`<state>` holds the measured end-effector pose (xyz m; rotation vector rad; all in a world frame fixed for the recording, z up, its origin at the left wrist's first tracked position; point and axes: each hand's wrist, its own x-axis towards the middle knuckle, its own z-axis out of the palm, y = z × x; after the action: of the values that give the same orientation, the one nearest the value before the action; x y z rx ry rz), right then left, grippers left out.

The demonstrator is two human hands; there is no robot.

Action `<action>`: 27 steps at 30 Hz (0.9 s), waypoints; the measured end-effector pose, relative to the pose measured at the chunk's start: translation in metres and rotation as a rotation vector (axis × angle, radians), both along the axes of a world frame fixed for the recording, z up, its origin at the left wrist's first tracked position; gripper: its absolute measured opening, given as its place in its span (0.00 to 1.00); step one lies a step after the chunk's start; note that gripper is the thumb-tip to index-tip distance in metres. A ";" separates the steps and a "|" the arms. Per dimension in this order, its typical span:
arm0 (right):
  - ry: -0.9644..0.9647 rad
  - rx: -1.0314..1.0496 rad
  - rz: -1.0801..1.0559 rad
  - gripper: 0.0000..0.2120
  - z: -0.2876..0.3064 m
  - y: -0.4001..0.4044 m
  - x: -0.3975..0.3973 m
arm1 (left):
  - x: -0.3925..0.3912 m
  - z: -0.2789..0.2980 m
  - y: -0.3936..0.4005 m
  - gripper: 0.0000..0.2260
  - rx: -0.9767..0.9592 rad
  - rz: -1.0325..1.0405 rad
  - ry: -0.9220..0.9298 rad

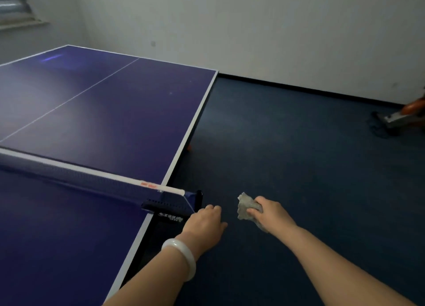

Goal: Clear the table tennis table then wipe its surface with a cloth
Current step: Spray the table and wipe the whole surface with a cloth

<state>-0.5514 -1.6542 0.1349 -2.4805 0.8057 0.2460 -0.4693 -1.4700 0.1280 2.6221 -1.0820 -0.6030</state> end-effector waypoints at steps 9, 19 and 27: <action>-0.034 -0.023 -0.085 0.11 0.005 -0.120 0.044 | 0.076 0.005 -0.135 0.18 0.035 -0.100 0.022; -0.039 0.085 0.187 0.11 -0.017 -0.259 0.163 | 0.155 -0.023 -0.228 0.18 0.144 0.261 -0.002; 0.009 0.186 0.611 0.11 -0.030 -0.224 0.299 | 0.198 -0.024 -0.166 0.18 0.242 0.772 -0.030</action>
<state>-0.2528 -1.8783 0.1046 -2.4788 0.0007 0.5169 -0.2709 -1.6362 0.1038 2.9401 0.0577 -0.5244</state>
